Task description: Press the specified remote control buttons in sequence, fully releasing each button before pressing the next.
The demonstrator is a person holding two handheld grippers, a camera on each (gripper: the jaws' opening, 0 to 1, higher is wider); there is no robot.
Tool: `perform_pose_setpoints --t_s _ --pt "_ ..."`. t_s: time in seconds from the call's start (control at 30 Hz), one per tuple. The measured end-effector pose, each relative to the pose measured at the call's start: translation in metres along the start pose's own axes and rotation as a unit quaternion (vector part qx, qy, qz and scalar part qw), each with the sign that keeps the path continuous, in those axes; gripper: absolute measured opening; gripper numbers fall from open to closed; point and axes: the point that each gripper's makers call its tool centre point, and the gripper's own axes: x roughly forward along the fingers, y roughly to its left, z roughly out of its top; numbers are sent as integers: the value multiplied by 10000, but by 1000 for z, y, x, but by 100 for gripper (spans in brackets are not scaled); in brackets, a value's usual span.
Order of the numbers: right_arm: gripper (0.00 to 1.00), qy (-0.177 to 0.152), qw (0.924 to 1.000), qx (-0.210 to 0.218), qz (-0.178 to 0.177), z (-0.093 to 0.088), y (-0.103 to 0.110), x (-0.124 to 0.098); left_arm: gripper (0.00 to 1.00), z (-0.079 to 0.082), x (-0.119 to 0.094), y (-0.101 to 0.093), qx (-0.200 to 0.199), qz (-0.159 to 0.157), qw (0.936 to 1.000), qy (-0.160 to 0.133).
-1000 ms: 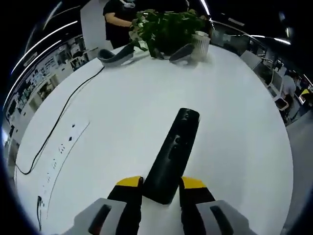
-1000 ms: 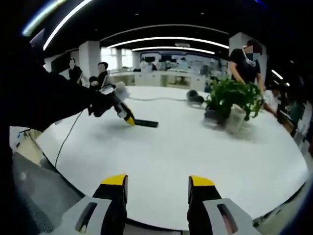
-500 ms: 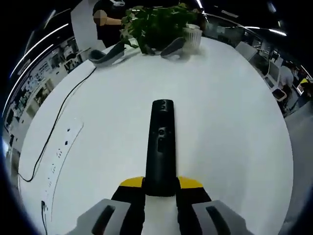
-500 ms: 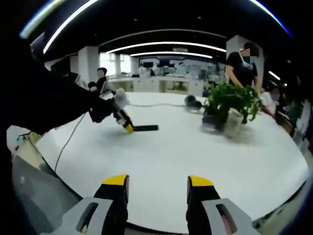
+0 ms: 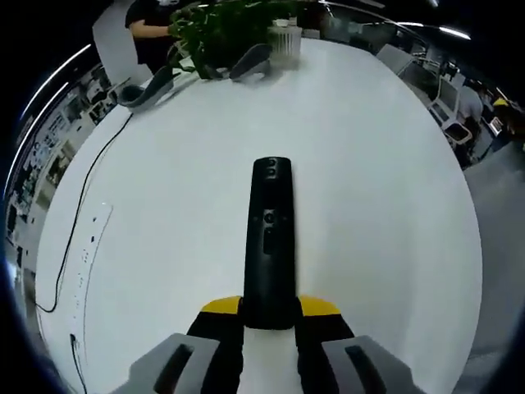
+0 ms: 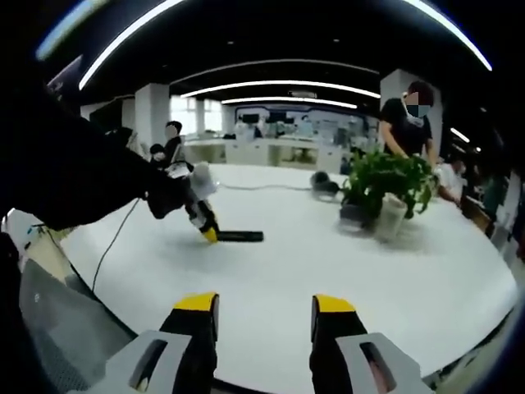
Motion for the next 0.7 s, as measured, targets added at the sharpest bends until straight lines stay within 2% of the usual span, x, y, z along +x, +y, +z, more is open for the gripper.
perform_pose_setpoints --t_s 0.3,0.5,0.7 --pt "45 -13 9999 -111 109 0 5 1 23 -5 -3 -25 130 -46 9998 147" --pt "43 -163 9997 -110 132 6 6 -1 23 -11 -7 -49 189 -58 9996 217" --pt "42 -179 9994 -166 248 6 10 -2 23 -17 -10 -70 204 -73 9994 272"
